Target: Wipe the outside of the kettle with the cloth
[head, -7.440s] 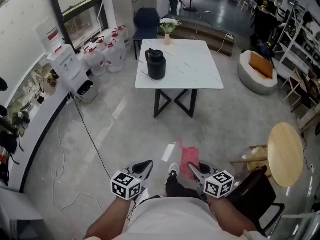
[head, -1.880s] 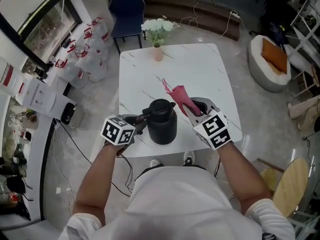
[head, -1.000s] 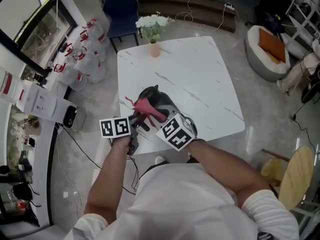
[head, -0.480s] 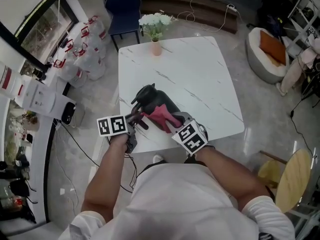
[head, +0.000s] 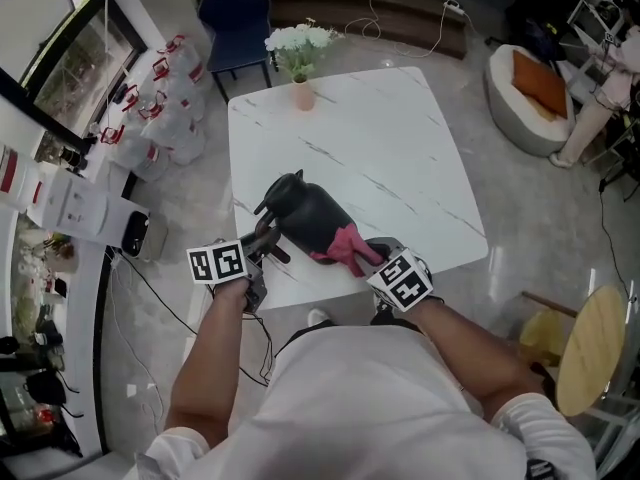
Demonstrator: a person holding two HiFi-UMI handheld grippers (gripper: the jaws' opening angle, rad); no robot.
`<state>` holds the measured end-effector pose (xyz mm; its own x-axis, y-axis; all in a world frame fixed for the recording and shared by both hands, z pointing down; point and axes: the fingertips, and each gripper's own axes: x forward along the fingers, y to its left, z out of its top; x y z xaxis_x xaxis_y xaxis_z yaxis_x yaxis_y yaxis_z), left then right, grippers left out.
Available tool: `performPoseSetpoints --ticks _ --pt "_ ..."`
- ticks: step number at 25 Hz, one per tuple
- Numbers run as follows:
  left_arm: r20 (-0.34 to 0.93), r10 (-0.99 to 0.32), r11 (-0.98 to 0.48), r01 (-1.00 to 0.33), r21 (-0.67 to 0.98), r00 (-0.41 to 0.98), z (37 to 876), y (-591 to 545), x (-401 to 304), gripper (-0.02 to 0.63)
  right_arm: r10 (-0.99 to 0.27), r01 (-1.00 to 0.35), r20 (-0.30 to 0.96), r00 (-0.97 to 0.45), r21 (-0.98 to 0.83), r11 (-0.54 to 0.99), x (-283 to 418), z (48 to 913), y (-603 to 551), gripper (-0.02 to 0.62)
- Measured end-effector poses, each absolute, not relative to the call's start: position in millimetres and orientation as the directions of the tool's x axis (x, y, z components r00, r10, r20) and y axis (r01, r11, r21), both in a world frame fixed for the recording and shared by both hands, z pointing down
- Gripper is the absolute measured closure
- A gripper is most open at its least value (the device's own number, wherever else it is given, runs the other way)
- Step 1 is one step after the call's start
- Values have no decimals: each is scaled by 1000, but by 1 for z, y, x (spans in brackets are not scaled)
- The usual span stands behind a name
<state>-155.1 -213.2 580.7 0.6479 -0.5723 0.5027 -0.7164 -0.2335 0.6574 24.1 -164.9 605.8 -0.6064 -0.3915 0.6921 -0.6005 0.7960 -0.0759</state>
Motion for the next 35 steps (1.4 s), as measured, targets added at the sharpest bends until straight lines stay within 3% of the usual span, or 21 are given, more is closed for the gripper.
performPoseSetpoints --ticks 5,11,16,23,35 --pt "498 -579 -219 -711 668 646 587 -210 -161 498 -366 -635 709 -603 -150 757 50 607 -161 531" --pt "466 -611 -223 -704 675 640 590 -206 -166 495 -419 -581 412 -809 -453 676 14 507 -196 529" --pt "437 -634 -272 -713 646 638 587 -199 -165 497 -382 -482 294 -876 -552 681 -49 462 -218 529" --pt "425 -632 -359 -730 581 648 583 -190 -154 497 -404 -599 461 -790 -444 666 -70 495 -239 529" --pt "403 -619 -460 -727 510 674 579 -187 -153 496 -462 -657 472 -751 -460 597 -34 513 -245 529"
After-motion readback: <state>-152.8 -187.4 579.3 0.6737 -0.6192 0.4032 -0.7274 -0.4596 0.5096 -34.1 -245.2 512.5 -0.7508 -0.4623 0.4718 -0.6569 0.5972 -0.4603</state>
